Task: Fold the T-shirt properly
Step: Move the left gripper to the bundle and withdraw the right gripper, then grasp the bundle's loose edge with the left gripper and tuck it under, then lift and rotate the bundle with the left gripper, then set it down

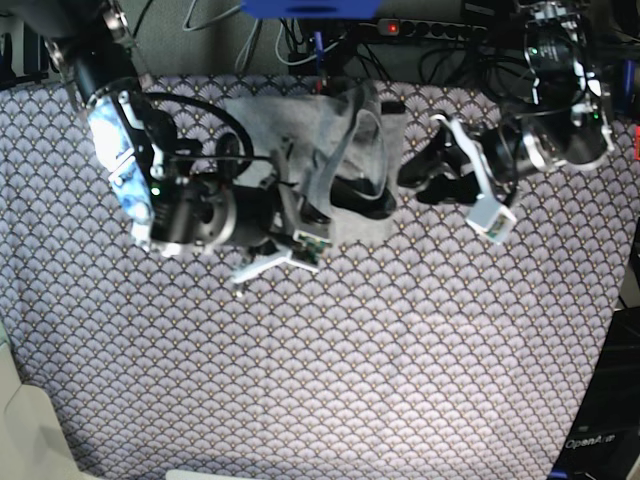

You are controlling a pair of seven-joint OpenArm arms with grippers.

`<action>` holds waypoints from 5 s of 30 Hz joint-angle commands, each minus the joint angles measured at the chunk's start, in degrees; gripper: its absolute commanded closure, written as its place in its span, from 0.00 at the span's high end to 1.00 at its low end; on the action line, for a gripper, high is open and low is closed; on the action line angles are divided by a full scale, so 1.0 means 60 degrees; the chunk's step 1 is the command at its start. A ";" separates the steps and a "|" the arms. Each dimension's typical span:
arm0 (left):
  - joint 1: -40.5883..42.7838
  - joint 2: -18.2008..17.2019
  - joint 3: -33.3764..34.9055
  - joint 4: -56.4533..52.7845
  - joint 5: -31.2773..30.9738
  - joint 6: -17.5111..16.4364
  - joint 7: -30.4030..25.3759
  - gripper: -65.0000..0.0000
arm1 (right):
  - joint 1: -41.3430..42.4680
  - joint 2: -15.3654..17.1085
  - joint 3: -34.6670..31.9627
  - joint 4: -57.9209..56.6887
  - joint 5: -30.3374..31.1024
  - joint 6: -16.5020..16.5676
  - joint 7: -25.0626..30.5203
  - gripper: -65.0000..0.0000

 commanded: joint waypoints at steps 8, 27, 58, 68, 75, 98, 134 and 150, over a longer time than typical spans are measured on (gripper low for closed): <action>-0.0342 -0.0036 0.1744 0.0101 0.0565 -0.0009 -0.0281 0.35 | -0.0478 0.0508 0.2420 0.0205 0.0083 -0.0005 0.0133 0.00; -0.1631 0.1796 0.1759 -0.2683 0.3348 -0.0053 -0.2362 0.35 | -0.4082 0.1152 0.5086 0.0161 0.0039 -0.0005 0.1246 0.00; -0.2071 0.0580 -0.0790 -0.3811 0.3319 -0.0024 -0.2962 0.00 | -0.4551 0.0801 0.5013 -0.0234 0.0039 -0.0005 0.1730 0.00; -0.2027 0.0697 -0.1215 -0.1042 0.1722 -0.0060 -0.0032 0.00 | -0.4493 0.0566 0.4764 -0.0249 0.0039 -0.0005 0.1730 0.00; -0.2407 0.1444 0.0514 -0.1306 0.1561 0.0006 0.0173 0.00 | -0.4478 0.0551 0.4588 -0.0249 0.0025 -0.0005 0.1745 0.00; -0.3008 0.1371 0.1950 -0.5658 0.5033 -0.0024 -0.3109 0.00 | -0.4478 0.0551 0.4588 -0.1055 0.0025 -0.0005 0.1906 0.00; -0.1338 0.0287 -0.0160 -0.4412 0.3187 -0.0060 -0.2068 0.00 | -0.4683 0.0478 0.4251 -0.1113 0.0025 -0.0005 0.2404 0.00; -0.1895 0.1635 0.0939 -0.4720 0.4096 -0.0009 -0.2523 0.00 | -0.4888 0.0200 0.2888 -0.1260 0.0025 -0.0005 0.2404 0.00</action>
